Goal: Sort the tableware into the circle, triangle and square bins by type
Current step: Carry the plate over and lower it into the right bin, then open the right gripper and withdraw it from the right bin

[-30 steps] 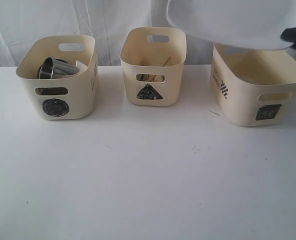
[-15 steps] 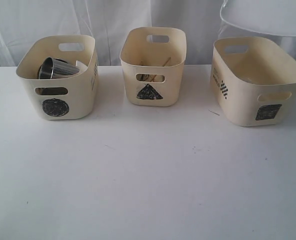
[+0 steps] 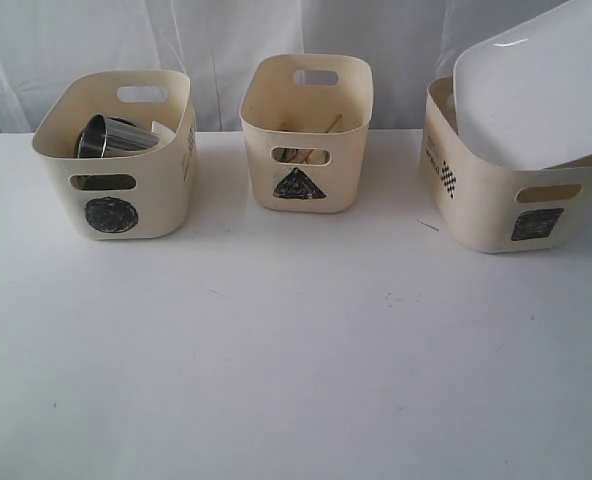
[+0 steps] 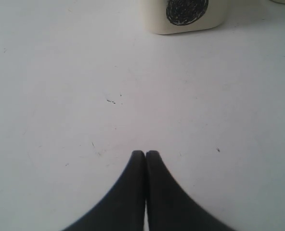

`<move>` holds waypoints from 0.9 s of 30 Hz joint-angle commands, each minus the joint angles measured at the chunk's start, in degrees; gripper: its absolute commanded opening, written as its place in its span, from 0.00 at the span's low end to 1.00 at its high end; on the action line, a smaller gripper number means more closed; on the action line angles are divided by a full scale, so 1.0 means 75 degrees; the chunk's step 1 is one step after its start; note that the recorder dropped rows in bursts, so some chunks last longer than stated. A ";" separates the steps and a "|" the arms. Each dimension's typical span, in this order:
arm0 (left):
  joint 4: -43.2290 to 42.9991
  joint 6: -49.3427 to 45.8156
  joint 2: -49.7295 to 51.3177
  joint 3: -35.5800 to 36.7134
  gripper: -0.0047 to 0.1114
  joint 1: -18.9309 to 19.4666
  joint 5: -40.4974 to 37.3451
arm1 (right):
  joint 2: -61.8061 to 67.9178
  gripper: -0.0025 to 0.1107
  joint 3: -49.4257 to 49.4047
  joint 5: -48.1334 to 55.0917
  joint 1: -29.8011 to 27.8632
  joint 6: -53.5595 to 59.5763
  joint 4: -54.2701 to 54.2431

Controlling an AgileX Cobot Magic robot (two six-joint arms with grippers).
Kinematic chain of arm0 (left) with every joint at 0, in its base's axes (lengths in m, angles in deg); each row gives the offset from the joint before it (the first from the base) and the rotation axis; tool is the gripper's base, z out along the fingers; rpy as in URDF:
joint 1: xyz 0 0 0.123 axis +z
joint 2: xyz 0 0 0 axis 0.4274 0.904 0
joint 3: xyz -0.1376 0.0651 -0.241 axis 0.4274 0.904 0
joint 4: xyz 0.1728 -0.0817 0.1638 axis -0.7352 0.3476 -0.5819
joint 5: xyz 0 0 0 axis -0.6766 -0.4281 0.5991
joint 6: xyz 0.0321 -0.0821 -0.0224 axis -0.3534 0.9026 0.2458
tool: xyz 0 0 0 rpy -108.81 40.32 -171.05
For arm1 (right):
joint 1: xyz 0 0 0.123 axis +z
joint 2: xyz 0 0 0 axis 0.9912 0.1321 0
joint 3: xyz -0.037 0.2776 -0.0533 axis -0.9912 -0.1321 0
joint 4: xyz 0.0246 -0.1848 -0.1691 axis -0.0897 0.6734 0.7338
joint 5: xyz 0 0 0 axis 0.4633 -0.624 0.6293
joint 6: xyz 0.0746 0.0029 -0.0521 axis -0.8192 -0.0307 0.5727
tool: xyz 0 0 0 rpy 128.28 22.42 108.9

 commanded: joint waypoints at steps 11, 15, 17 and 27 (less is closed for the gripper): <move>0.0084 0.0055 -0.0030 0.0020 0.04 -0.0026 0.0010 | 0.0781 0.04 0.0643 -0.1133 0.0816 0.1057 -0.0088; 0.0084 0.0055 -0.0030 0.0020 0.04 -0.0026 0.0010 | 0.0781 0.30 0.0643 -0.1109 0.0896 0.1240 -0.0088; 0.0084 0.0055 -0.0030 0.0020 0.04 -0.0026 0.0010 | 0.0748 0.41 0.0643 -0.0857 0.0909 0.1240 -0.0146; 0.0084 0.0055 -0.0030 0.0020 0.04 -0.0026 0.0010 | -0.0575 0.09 0.0894 0.0982 0.0909 -0.0170 -0.0227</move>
